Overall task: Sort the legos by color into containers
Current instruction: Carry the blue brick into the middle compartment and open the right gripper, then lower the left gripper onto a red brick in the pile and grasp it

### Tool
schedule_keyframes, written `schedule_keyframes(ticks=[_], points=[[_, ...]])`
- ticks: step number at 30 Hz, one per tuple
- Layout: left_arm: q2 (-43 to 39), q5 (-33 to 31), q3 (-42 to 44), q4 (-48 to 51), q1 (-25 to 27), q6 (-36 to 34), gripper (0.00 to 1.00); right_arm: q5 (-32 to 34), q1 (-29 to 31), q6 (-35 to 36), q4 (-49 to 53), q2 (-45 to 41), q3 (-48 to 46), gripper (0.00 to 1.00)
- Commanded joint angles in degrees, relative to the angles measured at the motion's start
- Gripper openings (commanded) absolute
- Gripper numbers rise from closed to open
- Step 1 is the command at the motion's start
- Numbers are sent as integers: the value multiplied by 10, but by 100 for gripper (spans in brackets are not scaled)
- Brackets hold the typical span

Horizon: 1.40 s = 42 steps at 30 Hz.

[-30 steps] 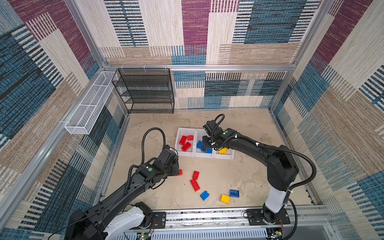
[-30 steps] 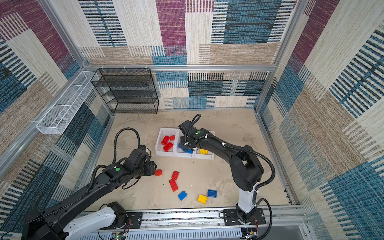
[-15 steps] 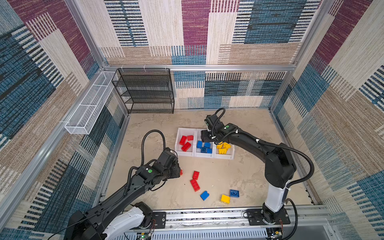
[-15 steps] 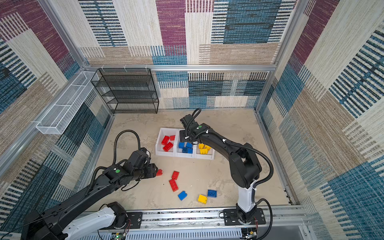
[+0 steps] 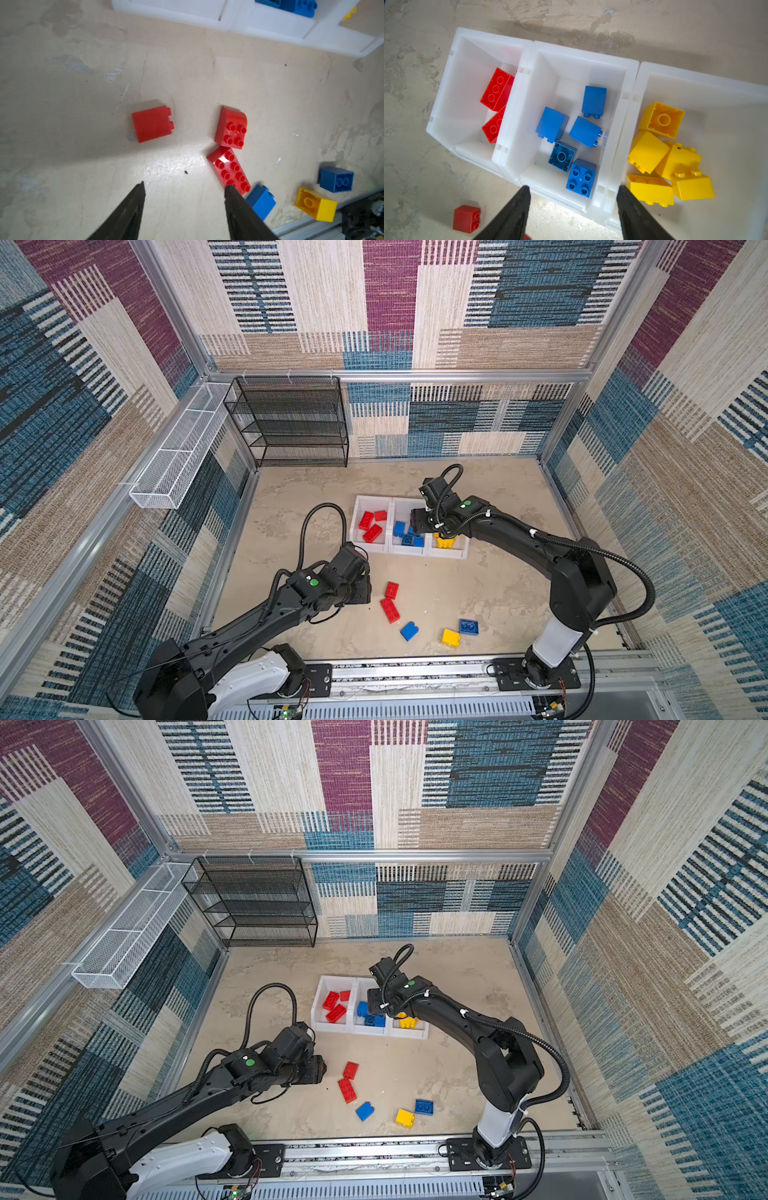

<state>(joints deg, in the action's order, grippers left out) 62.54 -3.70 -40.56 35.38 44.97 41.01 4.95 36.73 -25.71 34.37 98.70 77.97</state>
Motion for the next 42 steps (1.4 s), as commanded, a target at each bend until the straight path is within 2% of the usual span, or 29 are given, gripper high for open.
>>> schedule_keyframes(ticks=[1,5,11,23,35,39,42], points=[[34,-8,-17,-4,35,32,65,-4,0,-10,-18,-14,-16,69],[91,-18,-43,-5,76,52,67,-8,-1,-16,-25,-27,-38,69],[158,-14,-77,-5,108,60,67,-12,-3,-21,-36,-47,-66,69],[257,24,-116,-11,119,46,64,-17,-9,-34,-49,-78,-116,70],[290,6,-117,7,121,46,51,-27,-10,-37,-54,-70,-121,69],[289,1,-122,8,124,41,51,-26,-9,-36,-53,-69,-120,69],[285,-7,-128,12,128,36,55,-24,-10,-37,-54,-70,-122,69]])
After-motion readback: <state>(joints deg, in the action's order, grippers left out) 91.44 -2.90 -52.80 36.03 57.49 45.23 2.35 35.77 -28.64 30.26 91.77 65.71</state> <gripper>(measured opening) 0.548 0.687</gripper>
